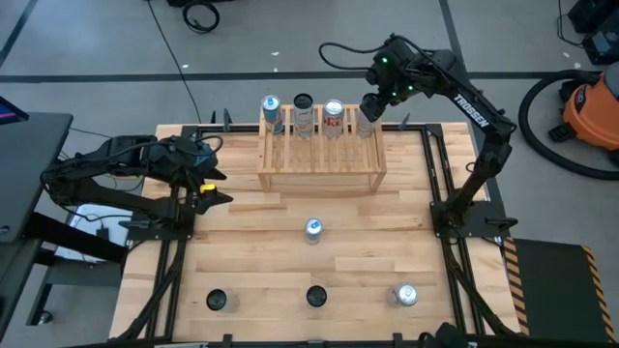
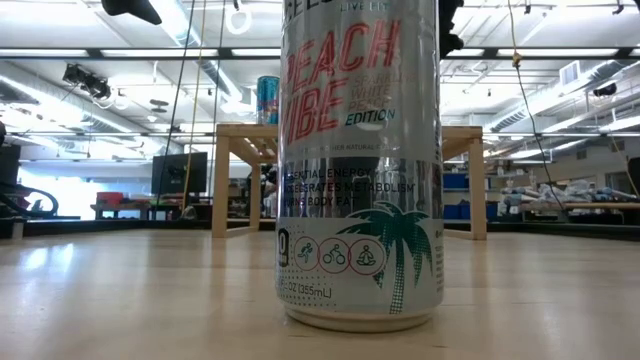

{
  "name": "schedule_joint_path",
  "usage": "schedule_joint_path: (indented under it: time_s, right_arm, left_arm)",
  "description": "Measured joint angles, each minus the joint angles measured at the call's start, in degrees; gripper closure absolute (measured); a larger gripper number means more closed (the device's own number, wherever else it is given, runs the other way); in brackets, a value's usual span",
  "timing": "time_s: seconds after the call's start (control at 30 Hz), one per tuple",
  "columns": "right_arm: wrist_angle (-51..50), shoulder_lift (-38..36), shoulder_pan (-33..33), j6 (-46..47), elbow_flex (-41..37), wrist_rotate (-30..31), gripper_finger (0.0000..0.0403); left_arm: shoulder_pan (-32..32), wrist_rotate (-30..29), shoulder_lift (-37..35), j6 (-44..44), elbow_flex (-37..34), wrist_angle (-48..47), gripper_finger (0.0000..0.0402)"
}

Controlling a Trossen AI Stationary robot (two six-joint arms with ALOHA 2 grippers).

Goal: Place canned beverage on shelf
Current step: Put the top white and yellow soda can on the shelf

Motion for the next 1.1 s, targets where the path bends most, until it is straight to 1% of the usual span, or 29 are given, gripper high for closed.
schedule_joint_path:
  time_s: [0.3,0.37,0.5,1.1]
  right_arm:
    - [0.12,0.0,-1.97,-11.37,0.0,-6.14,0.0134]
    - [0.17,0.02,-2.4,-12.52,-0.02,-7.09,0.0133]
    - [0.15,0.04,-3.18,-13.11,-0.02,-8.47,0.0133]
    - [-0.13,0.04,-2.89,-13.74,-0.11,-8.82,0.0109]
  left_arm:
    - [-0.01,0.0,-0.01,-0.55,0.01,0.0,0.0021]
    - [-0.01,0.0,-0.02,-0.56,0.02,0.0,0.0021]
    - [-0.01,0.0,-0.01,-0.57,0.0,0.0,0.0021]
    - [0.01,0.0,-0.01,-0.55,0.0,0.02,0.0021]
